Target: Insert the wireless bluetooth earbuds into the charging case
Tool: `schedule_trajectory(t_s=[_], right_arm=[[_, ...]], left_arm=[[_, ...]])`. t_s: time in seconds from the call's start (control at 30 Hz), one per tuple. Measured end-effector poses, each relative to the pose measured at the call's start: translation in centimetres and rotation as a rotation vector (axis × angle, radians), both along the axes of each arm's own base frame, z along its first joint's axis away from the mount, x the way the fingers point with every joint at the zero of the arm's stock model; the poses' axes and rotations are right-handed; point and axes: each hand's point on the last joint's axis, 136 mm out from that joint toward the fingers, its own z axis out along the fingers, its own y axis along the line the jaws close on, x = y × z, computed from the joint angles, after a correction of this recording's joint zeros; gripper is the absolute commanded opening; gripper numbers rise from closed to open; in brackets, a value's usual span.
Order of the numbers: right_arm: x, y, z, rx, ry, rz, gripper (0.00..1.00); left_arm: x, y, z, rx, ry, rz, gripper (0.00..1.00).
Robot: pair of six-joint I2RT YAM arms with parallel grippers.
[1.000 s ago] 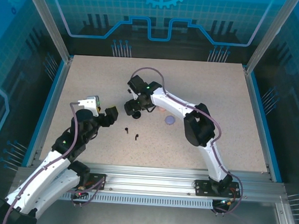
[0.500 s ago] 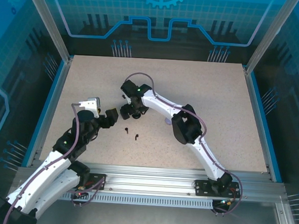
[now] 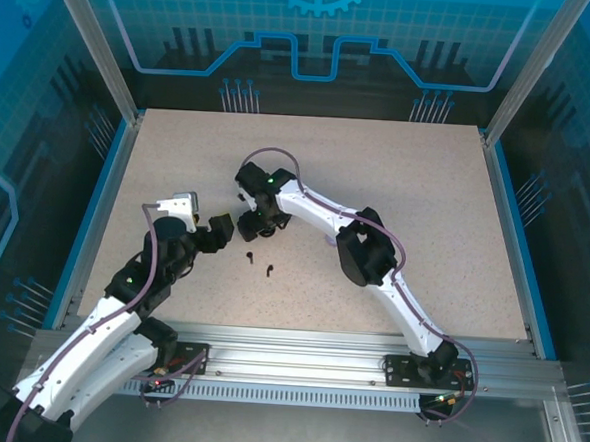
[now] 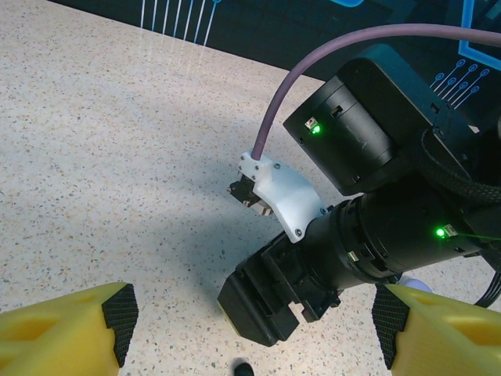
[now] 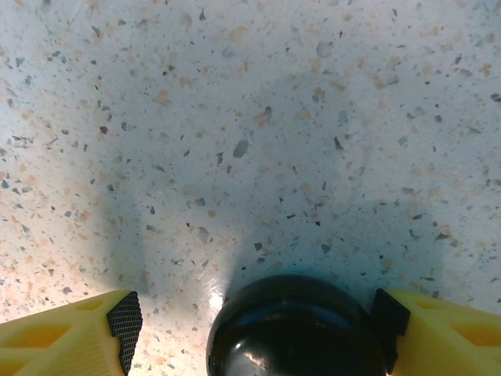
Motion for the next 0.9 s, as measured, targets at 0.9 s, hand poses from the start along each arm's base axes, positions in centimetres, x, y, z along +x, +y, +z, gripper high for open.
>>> schedule_trajectory(t_s=[0.9], right_arm=[[-1.0, -0.5, 0.4, -0.095, -0.081, 0.152, 0.82]], left_arm=[[0.2, -0.1, -0.3, 0.003, 0.012, -0.002, 0.82]])
